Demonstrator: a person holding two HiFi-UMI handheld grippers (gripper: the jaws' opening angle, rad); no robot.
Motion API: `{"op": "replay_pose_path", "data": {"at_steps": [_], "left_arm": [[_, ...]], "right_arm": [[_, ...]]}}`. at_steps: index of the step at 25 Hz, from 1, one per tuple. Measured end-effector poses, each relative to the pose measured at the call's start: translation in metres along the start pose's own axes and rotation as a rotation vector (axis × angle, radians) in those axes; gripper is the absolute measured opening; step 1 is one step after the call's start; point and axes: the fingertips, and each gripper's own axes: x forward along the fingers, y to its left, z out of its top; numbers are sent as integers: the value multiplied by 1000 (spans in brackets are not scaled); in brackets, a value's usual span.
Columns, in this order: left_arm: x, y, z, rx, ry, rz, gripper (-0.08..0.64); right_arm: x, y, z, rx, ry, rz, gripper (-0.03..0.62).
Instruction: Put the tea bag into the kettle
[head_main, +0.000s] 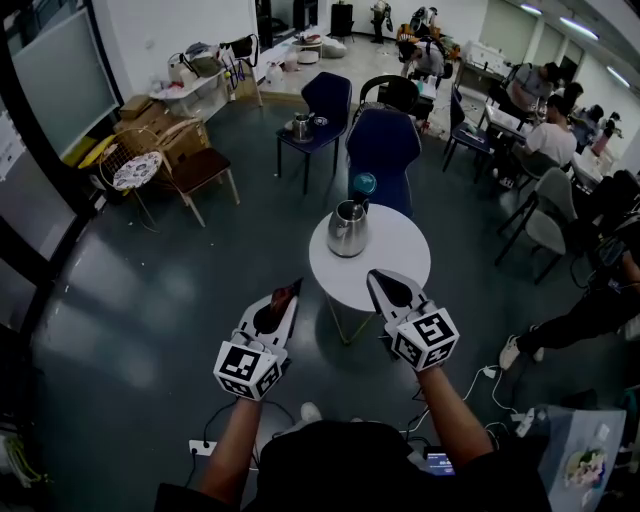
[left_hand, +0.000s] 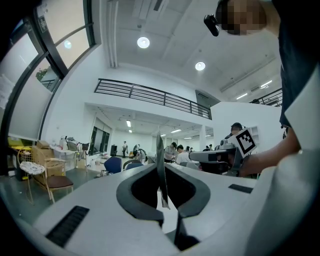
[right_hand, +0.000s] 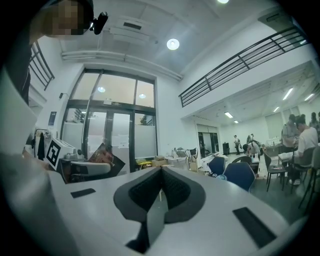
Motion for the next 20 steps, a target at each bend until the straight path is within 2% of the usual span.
{"op": "replay_pose_path", "data": {"at_steps": [7, 13, 20], "left_arm": [[-15, 26, -4, -10, -4, -22, 26], [-25, 37, -14, -14, 10, -30, 26], [-17, 39, -18, -26, 18, -56, 26]], "right_arm": [[20, 22, -1, -35, 11, -20, 17], [24, 30, -12, -19, 12, -40, 17], [27, 24, -11, -12, 11, -66, 17]]}}
